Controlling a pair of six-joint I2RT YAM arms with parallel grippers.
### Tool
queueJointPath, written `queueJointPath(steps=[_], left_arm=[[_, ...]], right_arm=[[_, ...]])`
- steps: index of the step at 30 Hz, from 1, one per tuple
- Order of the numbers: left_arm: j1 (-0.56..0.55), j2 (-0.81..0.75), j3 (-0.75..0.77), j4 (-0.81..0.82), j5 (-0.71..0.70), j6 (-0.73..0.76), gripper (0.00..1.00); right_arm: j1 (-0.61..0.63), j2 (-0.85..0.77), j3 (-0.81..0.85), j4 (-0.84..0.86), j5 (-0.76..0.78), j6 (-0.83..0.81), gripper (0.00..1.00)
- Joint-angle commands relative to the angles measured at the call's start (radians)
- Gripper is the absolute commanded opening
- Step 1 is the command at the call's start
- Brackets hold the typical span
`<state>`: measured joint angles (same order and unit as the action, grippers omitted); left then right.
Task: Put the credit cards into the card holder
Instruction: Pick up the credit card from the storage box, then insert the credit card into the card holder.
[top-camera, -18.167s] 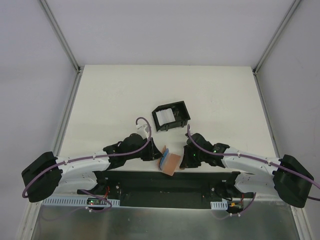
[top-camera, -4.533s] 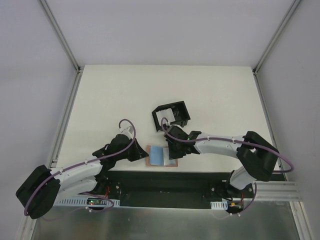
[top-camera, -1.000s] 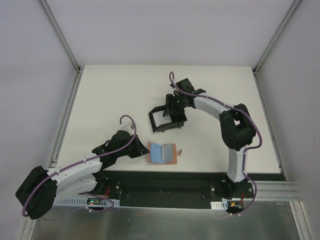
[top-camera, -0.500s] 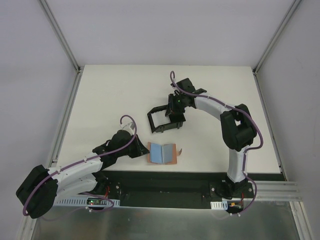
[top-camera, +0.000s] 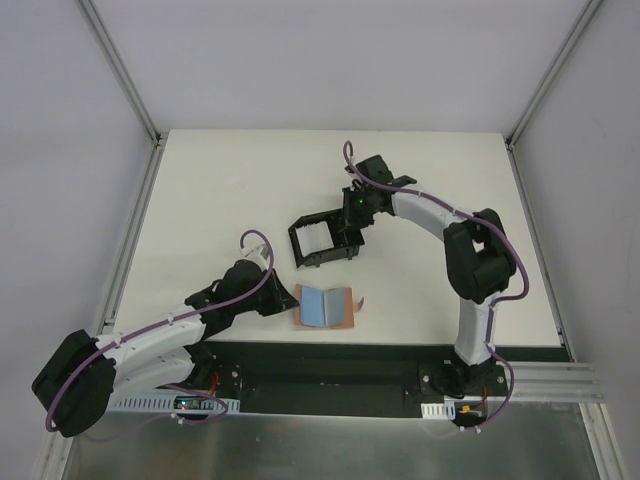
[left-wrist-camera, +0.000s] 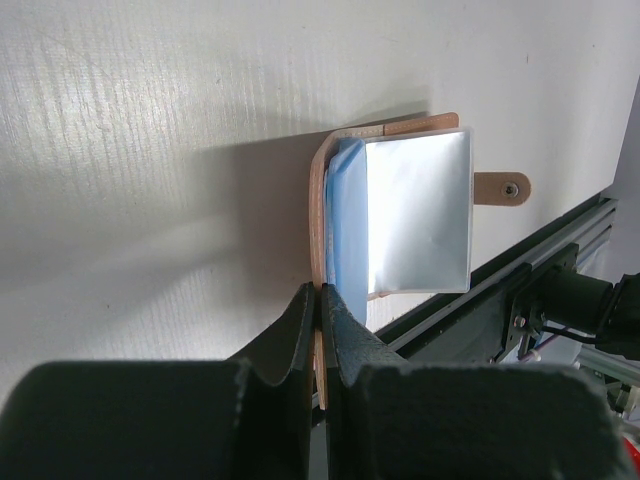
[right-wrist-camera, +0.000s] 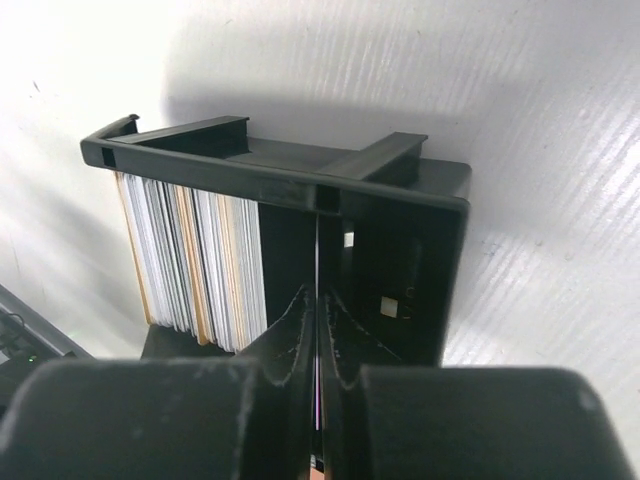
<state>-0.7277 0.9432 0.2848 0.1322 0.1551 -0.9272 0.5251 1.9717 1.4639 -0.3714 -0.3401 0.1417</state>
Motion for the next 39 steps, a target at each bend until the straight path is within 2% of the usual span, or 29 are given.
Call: queueJointPath(steps=[1, 10, 15, 20, 22, 26, 30, 33, 39], left_arm=[[-0.006, -0.009, 0.011, 0.004, -0.005, 0.014, 0.0], [-0.007, -0.023, -0.016, 0.004, -0.012, 0.013, 0.0], [-0.007, -0.034, -0.041, 0.004, -0.023, 0.008, 0.0], [-0.006, -0.047, -0.059, 0.004, -0.032, 0.007, 0.0], [-0.006, -0.049, -0.062, 0.003, -0.035, 0.005, 0.0], [-0.007, -0.049, -0.056, 0.006, -0.032, 0.002, 0.0], [-0.007, -0.047, -0.053, 0.009, -0.025, 0.001, 0.0], [-0.007, -0.05, -0.058, 0.01, -0.026, 0.002, 0.0], [-0.006, -0.047, -0.076, 0.014, -0.029, -0.005, 0.0]], right_arm=[[0.003, -0.08, 0.05, -0.063, 0.047, -0.036, 0.0], [0.001, -0.125, 0.128, -0.121, 0.096, -0.091, 0.0], [0.001, -0.221, 0.087, -0.115, 0.086, -0.077, 0.0], [0.009, -0.469, -0.145, 0.032, 0.038, 0.048, 0.0], [0.025, -0.566, -0.258, 0.157, -0.006, 0.143, 0.0], [0.139, -0.686, -0.491, 0.293, 0.004, 0.271, 0.0], [0.257, -0.689, -0.615, 0.367, 0.058, 0.366, 0.0], [0.318, -0.659, -0.72, 0.495, 0.076, 0.453, 0.0], [0.348, -0.588, -0.904, 0.73, 0.102, 0.559, 0.01]])
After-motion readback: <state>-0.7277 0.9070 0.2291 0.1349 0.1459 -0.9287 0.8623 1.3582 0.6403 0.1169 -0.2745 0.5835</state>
